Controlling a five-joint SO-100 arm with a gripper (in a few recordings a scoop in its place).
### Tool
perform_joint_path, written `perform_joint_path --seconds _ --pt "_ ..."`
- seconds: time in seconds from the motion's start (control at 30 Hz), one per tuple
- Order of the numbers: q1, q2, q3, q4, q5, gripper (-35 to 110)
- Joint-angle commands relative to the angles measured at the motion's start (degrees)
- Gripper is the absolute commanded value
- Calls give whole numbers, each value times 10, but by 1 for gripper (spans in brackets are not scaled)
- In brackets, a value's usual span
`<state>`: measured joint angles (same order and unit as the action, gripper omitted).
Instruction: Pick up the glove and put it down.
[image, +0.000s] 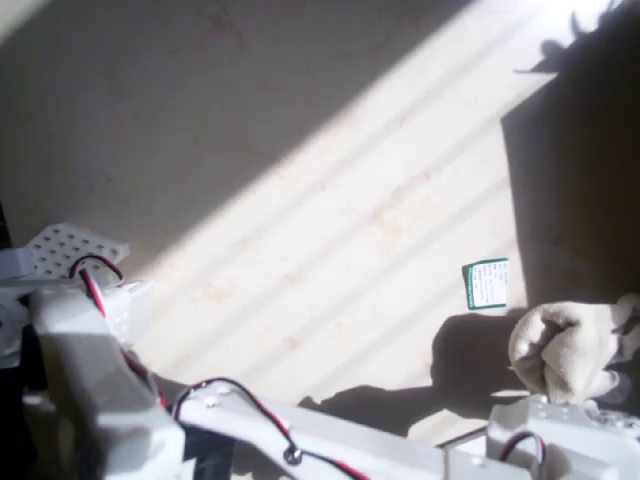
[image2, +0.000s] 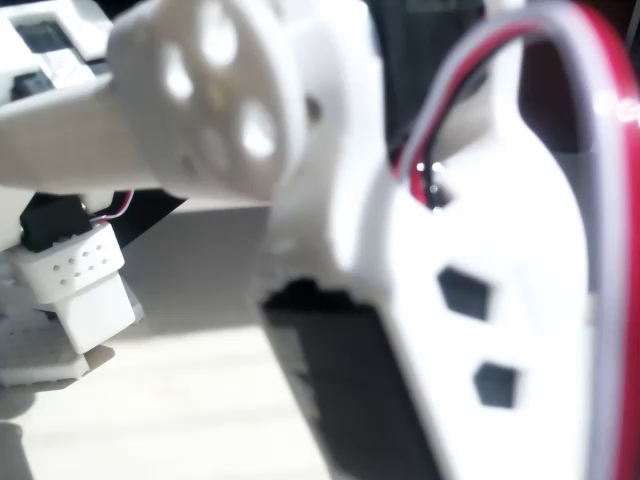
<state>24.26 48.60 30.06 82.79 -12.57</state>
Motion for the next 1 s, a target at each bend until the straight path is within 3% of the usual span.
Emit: perform_joint_path --seconds 0.0,0.97 --pt "8 -4 -11 2 -5 0" --pt "-28 -87 -17 0 -5 0"
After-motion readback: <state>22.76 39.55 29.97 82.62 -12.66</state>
